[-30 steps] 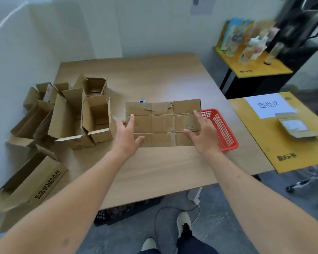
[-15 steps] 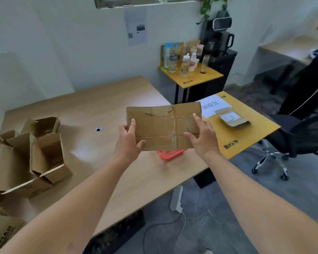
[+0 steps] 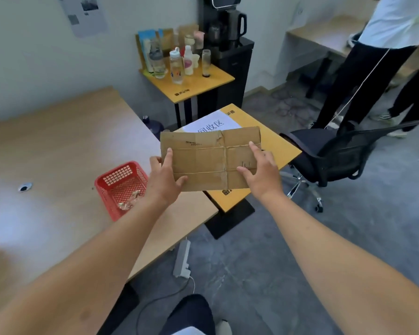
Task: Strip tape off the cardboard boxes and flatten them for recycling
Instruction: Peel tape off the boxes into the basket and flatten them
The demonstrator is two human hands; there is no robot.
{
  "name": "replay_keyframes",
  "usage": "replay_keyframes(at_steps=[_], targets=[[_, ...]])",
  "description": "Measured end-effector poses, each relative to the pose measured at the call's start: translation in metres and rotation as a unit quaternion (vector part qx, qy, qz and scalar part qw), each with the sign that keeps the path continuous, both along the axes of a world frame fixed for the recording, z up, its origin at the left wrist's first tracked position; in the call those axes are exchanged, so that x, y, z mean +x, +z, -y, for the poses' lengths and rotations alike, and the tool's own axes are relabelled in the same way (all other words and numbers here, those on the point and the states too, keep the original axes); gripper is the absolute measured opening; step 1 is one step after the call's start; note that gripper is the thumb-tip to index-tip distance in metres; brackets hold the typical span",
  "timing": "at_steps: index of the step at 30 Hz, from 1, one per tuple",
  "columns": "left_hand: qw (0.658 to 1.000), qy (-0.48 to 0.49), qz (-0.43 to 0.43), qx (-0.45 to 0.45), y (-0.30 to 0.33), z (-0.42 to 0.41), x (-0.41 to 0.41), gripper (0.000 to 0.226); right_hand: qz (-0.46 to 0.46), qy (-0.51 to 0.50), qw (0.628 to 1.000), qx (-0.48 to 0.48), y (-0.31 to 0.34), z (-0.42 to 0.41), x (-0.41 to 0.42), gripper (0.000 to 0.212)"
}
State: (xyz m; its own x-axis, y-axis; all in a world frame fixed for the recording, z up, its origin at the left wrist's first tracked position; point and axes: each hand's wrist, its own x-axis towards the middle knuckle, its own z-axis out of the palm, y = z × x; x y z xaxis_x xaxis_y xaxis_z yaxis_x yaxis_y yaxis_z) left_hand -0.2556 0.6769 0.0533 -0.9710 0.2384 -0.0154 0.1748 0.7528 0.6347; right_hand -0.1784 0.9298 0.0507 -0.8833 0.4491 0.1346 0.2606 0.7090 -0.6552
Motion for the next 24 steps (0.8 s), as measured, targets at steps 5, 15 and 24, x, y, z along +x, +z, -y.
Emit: replay_keyframes(at_steps=[5, 15, 24], targets=[[1.0, -0.007, 0.02, -0.016, -0.023, -0.079, -0.039, 0.097, 0.021, -0.016, 1.0, -0.004, -0.017, -0.076, -0.031, 0.077], [0.995, 0.017, 0.09, -0.04, -0.092, -0.208, -0.157, 0.093, 0.117, -0.022, 0.993, -0.007, -0.082, -0.197, -0.155, 0.076], [0.978, 0.068, 0.191, -0.05, -0.137, -0.282, -0.199, 0.082, 0.249, 0.048, 0.967, -0.014, -0.131, -0.278, -0.24, 0.073]])
